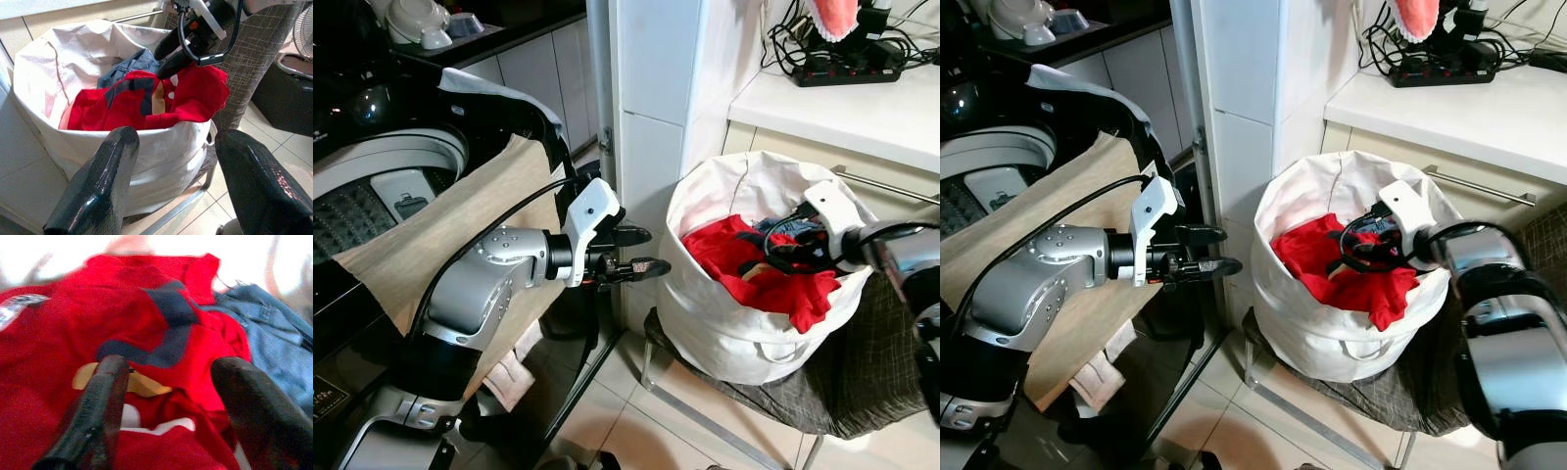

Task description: Clothes washing

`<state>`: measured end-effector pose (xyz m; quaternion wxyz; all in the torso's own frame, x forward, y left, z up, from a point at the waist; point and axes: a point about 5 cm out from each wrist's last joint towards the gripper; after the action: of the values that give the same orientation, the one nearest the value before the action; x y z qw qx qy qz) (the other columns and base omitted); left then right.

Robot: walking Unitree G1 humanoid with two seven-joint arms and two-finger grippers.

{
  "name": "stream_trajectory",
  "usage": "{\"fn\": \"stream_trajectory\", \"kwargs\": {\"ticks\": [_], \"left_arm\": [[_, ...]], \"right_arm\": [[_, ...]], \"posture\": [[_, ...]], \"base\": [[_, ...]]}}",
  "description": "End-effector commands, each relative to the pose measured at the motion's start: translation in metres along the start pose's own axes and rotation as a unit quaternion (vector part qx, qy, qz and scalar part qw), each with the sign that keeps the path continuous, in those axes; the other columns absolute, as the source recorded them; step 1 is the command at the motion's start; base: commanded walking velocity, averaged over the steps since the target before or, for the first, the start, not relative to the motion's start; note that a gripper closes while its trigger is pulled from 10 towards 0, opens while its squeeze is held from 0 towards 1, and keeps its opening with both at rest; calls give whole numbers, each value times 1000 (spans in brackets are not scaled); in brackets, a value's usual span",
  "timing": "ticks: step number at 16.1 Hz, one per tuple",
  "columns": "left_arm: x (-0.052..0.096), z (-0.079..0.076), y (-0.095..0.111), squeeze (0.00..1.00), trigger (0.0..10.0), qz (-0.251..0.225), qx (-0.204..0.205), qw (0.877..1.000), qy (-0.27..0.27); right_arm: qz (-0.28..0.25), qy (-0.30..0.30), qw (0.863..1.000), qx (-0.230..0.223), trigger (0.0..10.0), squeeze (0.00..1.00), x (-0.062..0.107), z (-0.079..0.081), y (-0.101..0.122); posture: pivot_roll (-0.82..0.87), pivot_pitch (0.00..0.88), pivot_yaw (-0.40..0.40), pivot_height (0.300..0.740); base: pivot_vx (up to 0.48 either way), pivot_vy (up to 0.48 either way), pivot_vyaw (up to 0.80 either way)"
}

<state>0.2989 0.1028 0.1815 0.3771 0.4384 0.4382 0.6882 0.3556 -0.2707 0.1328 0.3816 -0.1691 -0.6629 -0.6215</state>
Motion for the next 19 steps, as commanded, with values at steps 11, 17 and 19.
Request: {"fn": "stream_trajectory", "kwargs": {"ticks": [11, 17, 19], "left_arm": [[5, -5, 6, 0, 10000, 15, -10, 1000, -17], [5, -7, 9, 0, 10000, 16, -9, 999, -30], [3, -10, 10, 0, 10000, 17, -9, 999, -36]], "right_arm": [[-8, -96, 986, -137, 10000, 0, -21, 2, -29], [31, -97, 985, -142, 1176, 0, -22, 3, -39], [39, -100, 984, -140, 0, 0, -21, 2, -42]], "posture": [[13, 0, 54, 740], [19, 0, 50, 740], [20, 0, 49, 740]], "base": [[0, 0, 0], [0, 0, 0], [0, 0, 0]]}}
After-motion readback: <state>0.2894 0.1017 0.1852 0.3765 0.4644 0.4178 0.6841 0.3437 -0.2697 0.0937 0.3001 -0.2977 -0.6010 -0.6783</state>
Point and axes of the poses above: a point about 5 cm out from each wrist's last joint towards the gripper, its own x axis pointing back from the gripper into the wrist, its own y axis along the axis of the wrist's last joint, z = x × y, and after that the axes turned 15 degrees about -x, right-handed
